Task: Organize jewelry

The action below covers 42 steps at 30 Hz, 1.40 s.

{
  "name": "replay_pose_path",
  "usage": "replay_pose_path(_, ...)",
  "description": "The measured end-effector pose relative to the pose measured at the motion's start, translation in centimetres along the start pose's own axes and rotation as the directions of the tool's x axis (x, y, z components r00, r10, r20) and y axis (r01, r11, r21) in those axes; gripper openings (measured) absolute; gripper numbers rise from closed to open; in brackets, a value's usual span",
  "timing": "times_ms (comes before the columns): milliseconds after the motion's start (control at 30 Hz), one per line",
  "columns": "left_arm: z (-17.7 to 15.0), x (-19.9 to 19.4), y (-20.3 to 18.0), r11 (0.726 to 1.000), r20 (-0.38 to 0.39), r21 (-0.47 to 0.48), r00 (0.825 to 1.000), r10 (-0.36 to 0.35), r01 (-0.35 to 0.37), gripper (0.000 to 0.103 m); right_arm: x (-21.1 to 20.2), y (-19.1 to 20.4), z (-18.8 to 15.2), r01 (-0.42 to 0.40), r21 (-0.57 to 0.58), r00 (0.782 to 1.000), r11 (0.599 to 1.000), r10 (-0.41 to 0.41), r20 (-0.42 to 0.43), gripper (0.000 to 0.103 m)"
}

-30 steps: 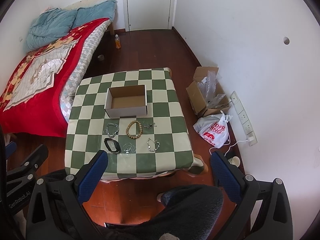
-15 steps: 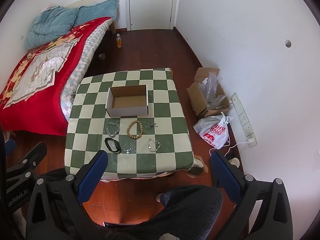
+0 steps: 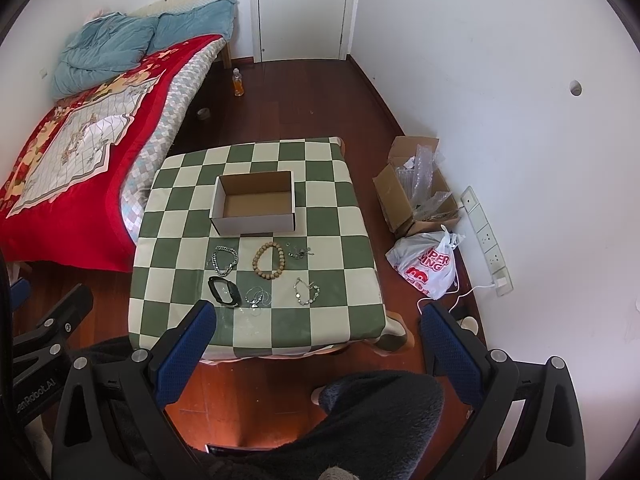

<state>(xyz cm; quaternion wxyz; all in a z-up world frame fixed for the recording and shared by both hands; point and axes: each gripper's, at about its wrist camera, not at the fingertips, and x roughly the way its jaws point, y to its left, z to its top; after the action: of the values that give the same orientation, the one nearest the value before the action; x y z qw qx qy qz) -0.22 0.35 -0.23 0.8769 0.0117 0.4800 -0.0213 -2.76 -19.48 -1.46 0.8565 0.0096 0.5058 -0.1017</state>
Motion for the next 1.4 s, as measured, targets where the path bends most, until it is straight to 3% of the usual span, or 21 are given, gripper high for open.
replay_pose_path(833, 0.3, 0.5, -0.2, 1.000, 0.015, -0.001, 1.000, 0.017, -0.017, 0.103, -0.5, -0.5, 0.3, 0.005, 0.003, 1.000, 1.000, -0.005, 0.024, 0.103)
replay_pose_path(967, 1.3, 3.1, 0.3, 0.997, 0.017, -0.014, 0.997, 0.079, -0.079, 0.103, 1.1, -0.7, 0.3, 0.021, 0.018, 1.000, 1.000, -0.021, 0.014, 0.103)
replay_pose_path(1133, 2.4, 7.9, 0.4, 0.992, -0.026, -0.013, 0.992, 0.125, -0.126, 0.103, 6.1, -1.5, 1.1, 0.044, 0.056, 0.999, 0.997, -0.043, -0.024, 0.103)
replay_pose_path(1400, 3.5, 17.1, -1.1, 0.993, -0.198, 0.044, 0.973, 0.119, -0.113, 0.103, 14.9, -2.1, 3.1, 0.062, 0.071, 0.990, 0.996, -0.052, -0.131, 0.103)
